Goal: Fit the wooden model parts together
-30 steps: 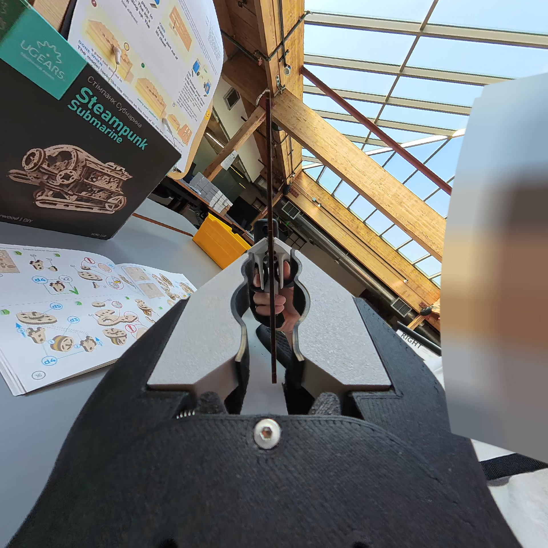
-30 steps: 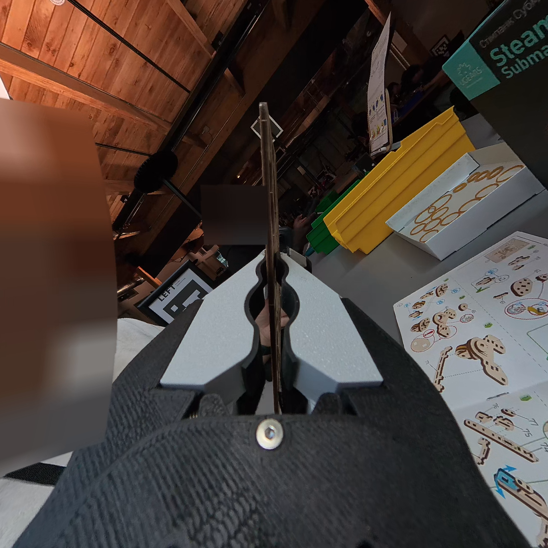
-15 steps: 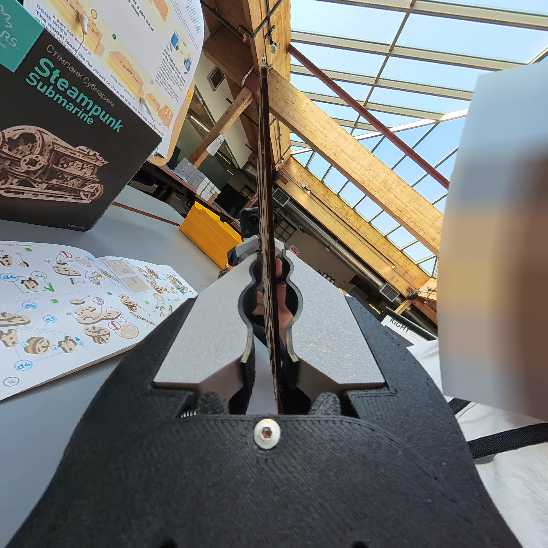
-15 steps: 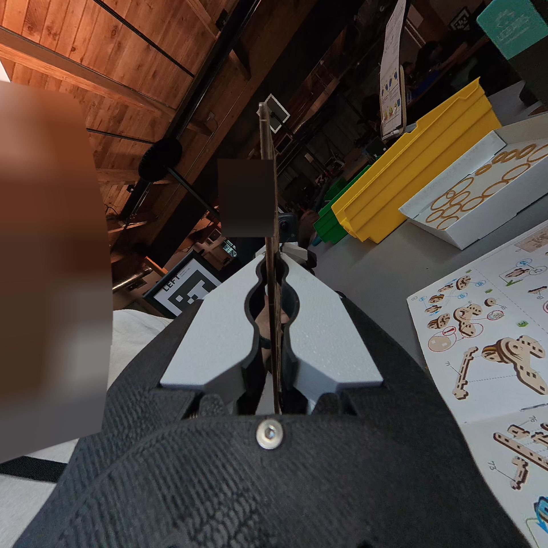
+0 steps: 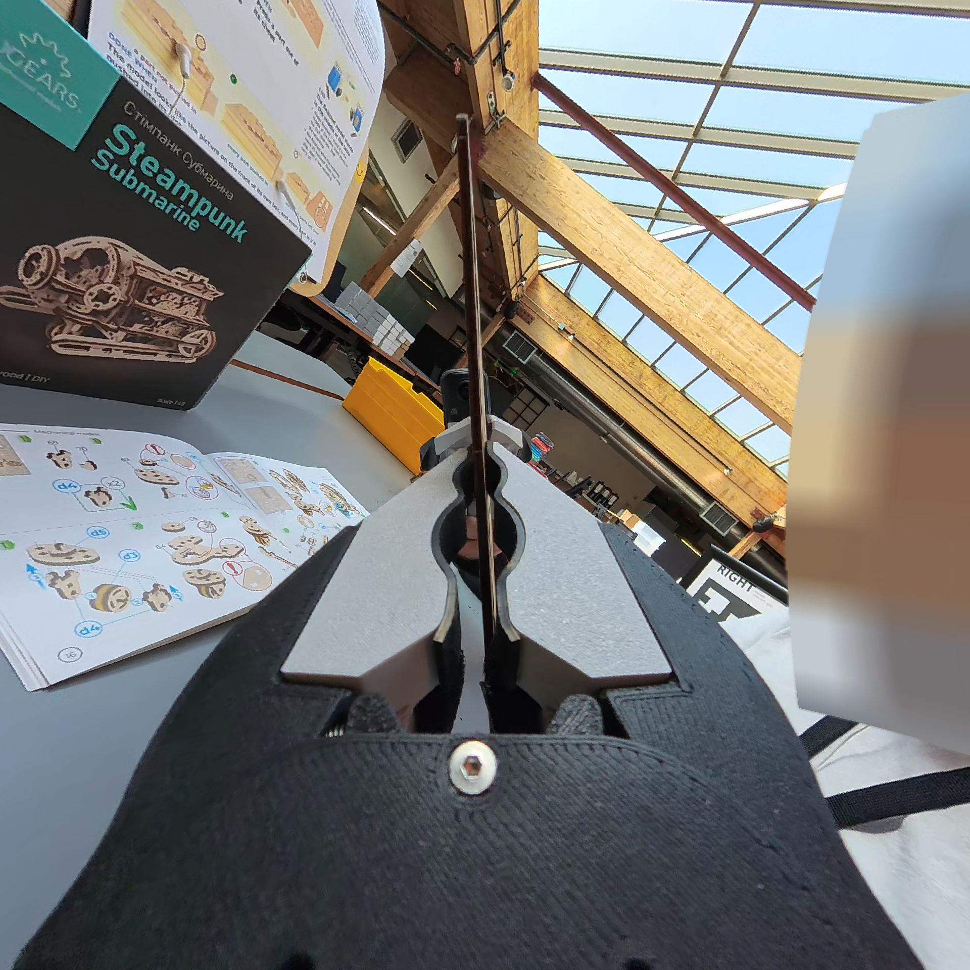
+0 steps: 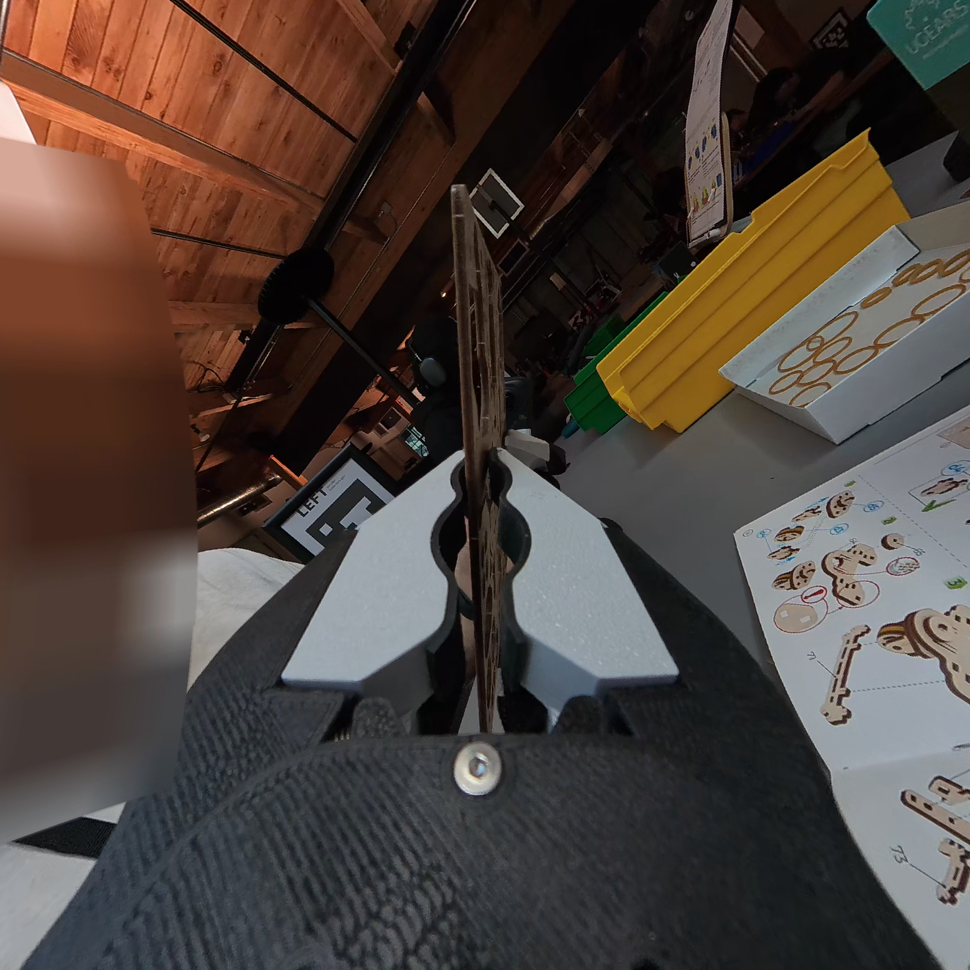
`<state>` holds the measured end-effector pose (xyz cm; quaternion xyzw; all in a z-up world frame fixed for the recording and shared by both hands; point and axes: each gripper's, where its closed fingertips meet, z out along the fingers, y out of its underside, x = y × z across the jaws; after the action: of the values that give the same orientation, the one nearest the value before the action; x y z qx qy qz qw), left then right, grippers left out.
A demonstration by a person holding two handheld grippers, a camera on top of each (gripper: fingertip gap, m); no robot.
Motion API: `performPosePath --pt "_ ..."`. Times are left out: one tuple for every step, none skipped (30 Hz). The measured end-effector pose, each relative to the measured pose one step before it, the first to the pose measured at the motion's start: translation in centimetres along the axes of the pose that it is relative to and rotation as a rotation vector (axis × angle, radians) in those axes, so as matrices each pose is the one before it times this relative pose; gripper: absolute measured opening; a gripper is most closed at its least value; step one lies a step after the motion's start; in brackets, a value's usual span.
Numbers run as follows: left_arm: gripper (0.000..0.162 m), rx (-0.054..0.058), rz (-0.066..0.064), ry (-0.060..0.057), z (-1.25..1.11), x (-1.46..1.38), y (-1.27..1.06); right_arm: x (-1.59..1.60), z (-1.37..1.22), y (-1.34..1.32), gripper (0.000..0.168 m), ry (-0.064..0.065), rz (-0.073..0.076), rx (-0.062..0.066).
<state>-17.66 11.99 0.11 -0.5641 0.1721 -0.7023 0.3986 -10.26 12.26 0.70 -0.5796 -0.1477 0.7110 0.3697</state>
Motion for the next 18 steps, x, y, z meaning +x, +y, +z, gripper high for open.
performPosePath --pt "0.000 0.0088 0.0095 -0.0057 -0.098 -0.009 -0.167 -0.020 0.007 -0.080 0.004 -0.0010 0.0006 0.0050" --pt "0.000 0.0076 0.0087 -0.0037 -0.103 0.008 -0.164 0.050 -0.029 -0.132 0.008 0.0057 -0.0055 0.0086" --pt "0.000 0.0052 0.0043 -0.0041 -0.069 -0.034 -0.128 0.139 -0.046 -0.103 0.011 0.0121 -0.0113 0.0047" --pt "0.000 0.0034 -0.0010 -0.0038 -0.063 -0.065 -0.075 0.158 -0.072 -0.079 0.012 0.0138 -0.0126 0.0016" --pt "0.000 0.0044 -0.0029 -0.0007 -0.059 -0.029 -0.081 0.107 -0.060 -0.064 0.013 0.0103 -0.0110 0.0005" --pt "0.000 0.0048 -0.0017 0.0005 -0.044 0.000 -0.090 0.078 -0.050 -0.038 0.014 0.0082 -0.0059 -0.0004" --pt "0.000 0.0040 -0.0008 -0.0013 -0.043 -0.038 -0.070 0.040 -0.029 -0.035 0.014 0.0036 -0.0014 0.0000" --pt "0.000 0.0029 -0.0016 -0.0031 -0.043 -0.072 -0.049 0.003 -0.042 -0.050 0.014 -0.0006 0.0026 0.0020" --pt "0.000 0.0018 -0.0035 -0.0028 -0.028 -0.085 -0.037 0.003 -0.050 -0.074 0.014 -0.0016 0.0055 0.0046" --pt "0.000 0.0038 -0.0038 -0.0018 -0.034 -0.066 -0.044 0.052 -0.056 -0.083 0.014 -0.0003 0.0062 0.0054" --pt "0.000 0.0057 -0.0035 -0.0003 -0.057 -0.033 -0.087 0.089 -0.076 -0.086 0.014 0.0017 0.0051 0.0059" --pt "0.000 0.0050 -0.0040 0.0011 -0.056 -0.024 -0.091 0.072 -0.081 -0.100 0.014 0.0007 0.0034 0.0066" --pt "0.000 0.0048 -0.0054 0.0015 -0.052 -0.024 -0.101 0.019 -0.067 -0.111 0.014 -0.0014 0.0027 0.0057" --pt "0.000 0.0049 -0.0059 0.0025 -0.042 -0.013 -0.076 -0.017 -0.074 -0.119 0.014 -0.0015 0.0015 0.0060" --pt "0.000 0.0009 -0.0061 0.0043 -0.025 0.019 -0.023 -0.039 -0.058 -0.133 0.013 -0.0011 -0.0007 0.0044" --pt "0.000 -0.0056 -0.0066 0.0046 0.025 0.015 0.074 -0.052 -0.105 -0.151 0.013 0.0008 -0.0042 0.0029" --pt "0.000 -0.0084 -0.0054 0.0027 0.060 0.006 0.137 -0.058 -0.140 -0.220 0.014 0.0029 -0.0083 0.0029" --pt "0.000 -0.0096 -0.0014 0.0014 0.104 0.012 0.190 -0.063 -0.228 -0.341 0.014 0.0054 -0.0134 0.0051"
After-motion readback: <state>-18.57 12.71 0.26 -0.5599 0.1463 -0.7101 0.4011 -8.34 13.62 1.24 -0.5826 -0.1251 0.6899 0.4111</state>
